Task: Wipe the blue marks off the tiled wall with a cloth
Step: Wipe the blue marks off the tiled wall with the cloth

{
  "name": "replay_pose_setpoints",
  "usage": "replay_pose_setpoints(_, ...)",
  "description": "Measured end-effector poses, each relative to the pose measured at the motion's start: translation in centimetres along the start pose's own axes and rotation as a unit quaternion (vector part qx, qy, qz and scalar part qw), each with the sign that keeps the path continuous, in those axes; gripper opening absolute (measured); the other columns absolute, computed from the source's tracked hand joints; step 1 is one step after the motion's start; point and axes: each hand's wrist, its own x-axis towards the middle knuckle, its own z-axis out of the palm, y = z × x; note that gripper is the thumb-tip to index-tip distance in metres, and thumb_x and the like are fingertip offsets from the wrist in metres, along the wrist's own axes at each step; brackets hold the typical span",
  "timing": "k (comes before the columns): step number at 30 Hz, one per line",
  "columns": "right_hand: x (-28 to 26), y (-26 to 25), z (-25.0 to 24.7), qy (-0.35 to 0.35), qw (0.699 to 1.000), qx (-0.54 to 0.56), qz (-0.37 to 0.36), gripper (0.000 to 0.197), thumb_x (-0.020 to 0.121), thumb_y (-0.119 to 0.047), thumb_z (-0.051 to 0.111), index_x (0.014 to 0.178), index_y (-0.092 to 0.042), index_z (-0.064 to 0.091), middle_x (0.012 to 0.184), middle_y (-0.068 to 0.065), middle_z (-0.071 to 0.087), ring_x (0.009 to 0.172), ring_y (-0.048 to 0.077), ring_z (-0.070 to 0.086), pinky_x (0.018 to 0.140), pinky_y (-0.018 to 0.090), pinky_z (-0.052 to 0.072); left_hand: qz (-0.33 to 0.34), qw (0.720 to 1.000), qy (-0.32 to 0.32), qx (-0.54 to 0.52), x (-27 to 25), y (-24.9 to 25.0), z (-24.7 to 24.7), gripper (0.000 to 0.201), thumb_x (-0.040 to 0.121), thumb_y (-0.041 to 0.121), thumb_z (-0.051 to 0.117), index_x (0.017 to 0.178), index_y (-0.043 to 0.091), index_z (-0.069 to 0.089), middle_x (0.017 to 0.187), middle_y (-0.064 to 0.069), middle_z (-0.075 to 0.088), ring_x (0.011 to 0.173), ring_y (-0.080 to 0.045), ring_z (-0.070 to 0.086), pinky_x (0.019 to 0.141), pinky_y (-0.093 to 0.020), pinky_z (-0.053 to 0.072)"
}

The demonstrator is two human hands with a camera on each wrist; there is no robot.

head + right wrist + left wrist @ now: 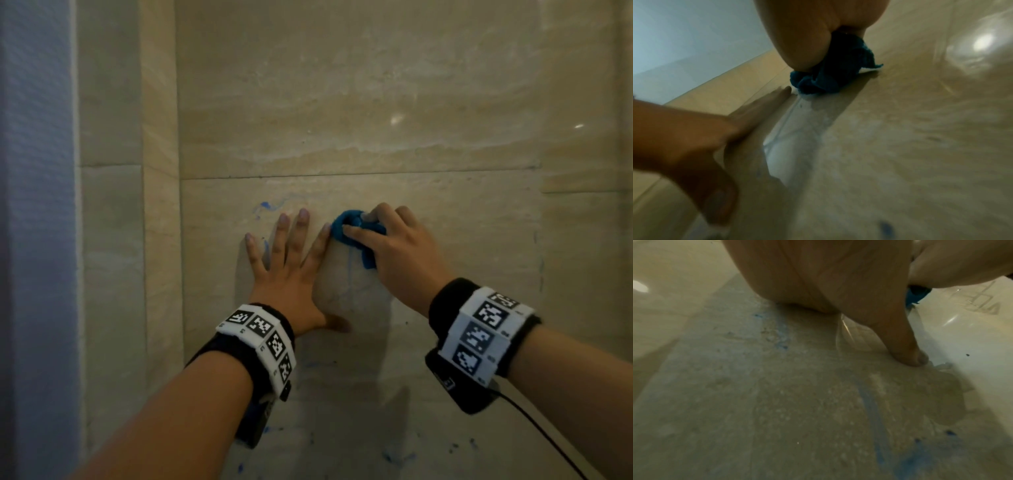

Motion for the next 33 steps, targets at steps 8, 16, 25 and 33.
replay_pose_setpoints(8, 1.2, -1.0, 0.7, 0.025, 0.999, 0.013, 0.044, 0.05, 0.069, 0.003, 0.075, 0.117, -0.013, 0.066, 0.109, 0.018, 0.056, 0.082, 0.036, 0.053, 0.068, 0.039, 0.051, -0.003, 1.0, -0.006, -0.003, 0.1, 0.0, 0.0, 0.143, 0.047, 0.094, 0.051, 0.124, 0.034, -0.053, 0.132, 0.002, -0.06, 0.126, -0.025, -0.051, 0.103, -0.067, -0.022)
replay_pose_setpoints(16, -3.7, -1.4, 1.2, -0.035, 0.999, 0.011, -0.033, 0.051, 0.066, -0.004, 0.081, 0.114, -0.014, 0.067, 0.109, 0.015, 0.049, 0.084, 0.031, 0.043, 0.067, 0.042, 0.052, 0.002, 1.0, 0.0, -0.011, 0.0, 0.0, 0.0, 0.141, 0.048, 0.093, 0.053, 0.127, 0.036, -0.05, 0.133, 0.003, -0.059, 0.126, -0.023, -0.052, 0.103, -0.067, -0.021)
replay_pose_setpoints(25, 0.0, -0.7, 0.4, 0.02, 0.999, -0.035, 0.024, 0.053, 0.067, -0.002, 0.076, 0.117, -0.015, 0.063, 0.108, 0.018, 0.055, 0.08, 0.035, 0.052, 0.064, 0.037, 0.048, 0.002, 1.0, -0.001, -0.013, -0.1, 0.0, 0.0, 0.142, 0.046, 0.093, 0.054, 0.13, 0.037, -0.046, 0.136, 0.003, -0.056, 0.128, -0.025, -0.049, 0.103, -0.066, -0.023)
replay_pose_setpoints(33, -4.6, -1.0, 2.0, -0.019, 0.998, 0.007, -0.06, 0.052, 0.073, -0.005, 0.074, 0.121, -0.013, 0.055, 0.12, 0.014, 0.043, 0.086, 0.031, 0.037, 0.071, 0.044, 0.049, 0.005, 1.0, 0.013, -0.007, 0.0, -0.1, 0.3, 0.141, 0.049, 0.092, 0.053, 0.131, 0.036, -0.046, 0.137, 0.002, -0.056, 0.129, -0.025, -0.049, 0.103, -0.067, -0.021)
